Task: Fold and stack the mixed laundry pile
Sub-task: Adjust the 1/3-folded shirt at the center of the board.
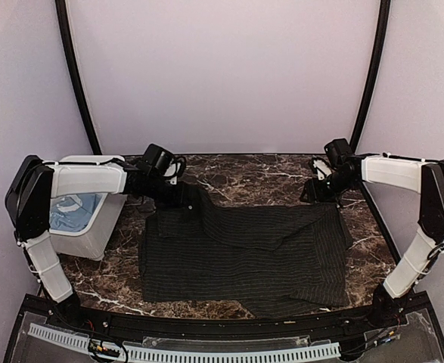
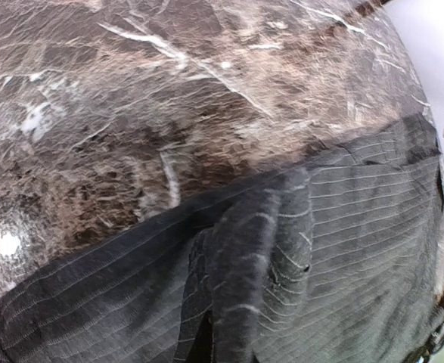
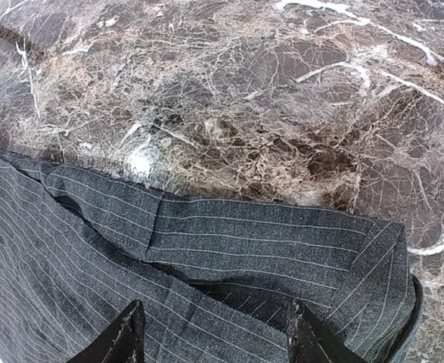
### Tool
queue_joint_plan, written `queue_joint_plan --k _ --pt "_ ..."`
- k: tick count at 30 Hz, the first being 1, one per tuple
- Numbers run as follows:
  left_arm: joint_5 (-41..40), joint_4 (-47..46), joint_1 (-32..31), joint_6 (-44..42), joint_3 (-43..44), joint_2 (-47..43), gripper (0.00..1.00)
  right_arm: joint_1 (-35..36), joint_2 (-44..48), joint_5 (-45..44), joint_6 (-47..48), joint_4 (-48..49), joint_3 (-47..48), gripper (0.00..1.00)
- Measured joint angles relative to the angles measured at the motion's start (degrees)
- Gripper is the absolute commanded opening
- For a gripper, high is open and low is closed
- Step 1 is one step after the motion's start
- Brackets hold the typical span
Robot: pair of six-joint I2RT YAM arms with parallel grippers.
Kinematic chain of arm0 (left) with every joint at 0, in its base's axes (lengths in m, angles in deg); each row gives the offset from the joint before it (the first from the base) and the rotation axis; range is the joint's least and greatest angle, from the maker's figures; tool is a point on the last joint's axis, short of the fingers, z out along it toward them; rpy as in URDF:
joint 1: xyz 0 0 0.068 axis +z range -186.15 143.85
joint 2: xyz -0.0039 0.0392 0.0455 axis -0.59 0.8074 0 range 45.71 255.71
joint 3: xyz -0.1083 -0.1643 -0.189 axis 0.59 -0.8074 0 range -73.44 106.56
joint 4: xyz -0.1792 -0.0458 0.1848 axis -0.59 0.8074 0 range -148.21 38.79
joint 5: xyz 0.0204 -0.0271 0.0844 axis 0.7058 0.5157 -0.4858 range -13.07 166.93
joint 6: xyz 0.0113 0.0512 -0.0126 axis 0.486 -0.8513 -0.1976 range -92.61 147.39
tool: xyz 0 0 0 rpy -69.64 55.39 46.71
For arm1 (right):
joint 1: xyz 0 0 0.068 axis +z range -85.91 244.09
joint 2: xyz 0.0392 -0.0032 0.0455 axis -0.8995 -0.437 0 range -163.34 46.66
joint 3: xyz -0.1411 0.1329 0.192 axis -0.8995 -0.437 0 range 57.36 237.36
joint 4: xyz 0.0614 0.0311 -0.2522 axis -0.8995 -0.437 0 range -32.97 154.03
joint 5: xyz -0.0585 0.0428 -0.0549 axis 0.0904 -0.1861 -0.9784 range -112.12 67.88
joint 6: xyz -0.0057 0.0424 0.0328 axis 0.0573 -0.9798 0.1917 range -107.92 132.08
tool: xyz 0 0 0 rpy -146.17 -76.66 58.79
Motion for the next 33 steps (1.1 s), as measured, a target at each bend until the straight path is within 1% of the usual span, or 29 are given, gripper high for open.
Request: queue_joint_plan --k 3,6,11,16,20,24,25,26,27,29,33 --pt "2.19 8.15 -0.72 -0.39 6.49 -0.98 0.0 0.0 0.0 -0.07 0.0 0.04 0.0 0.6" --pt "4.81 17.18 -0.98 -0.59 13.33 -4.13 0.0 0.0 0.0 -0.13 0.0 0.07 0.0 0.59" --pt "9.25 27.8 -0.76 -0.5 19.17 -7.1 0.0 0.0 0.0 -0.15 0.0 0.15 0.0 0.59" --pt "14.53 34.23 1.57 0.09 18.86 -7.15 0.0 0.0 0.0 -0.57 0.02 0.2 0.0 0.59" --pt "19.12 35.58 4.46 0.37 15.74 -6.34 0.0 0.0 0.0 -0.94 0.04 0.2 0.0 0.58" --pt "22.84 36.02 6.56 0.22 12.85 -2.47 0.0 0.0 0.0 -1.03 0.04 0.24 0.0 0.58" --pt "23.37 36.24 6.99 0.0 12.48 -1.27 0.03 0.0 0.0 -1.03 0.07 0.24 0.0 0.58" --pt "23.71 36.37 7.48 -0.22 12.2 -0.17 0.09 0.0 0.0 -1.03 0.07 0.24 0.0 0.58" --pt "23.96 36.5 7.78 -0.52 12.04 0.52 0.23 0.0 0.0 -1.05 0.07 0.24 0.0 0.58" --pt "24.57 36.68 8.85 -0.96 11.61 1.53 0.32 0.0 0.0 -1.05 0.11 0.24 0.0 0.59" --pt "22.82 37.77 11.3 -2.47 11.41 1.62 0.41 0.0 0.0 -1.16 0.22 0.24 0.0 0.6"
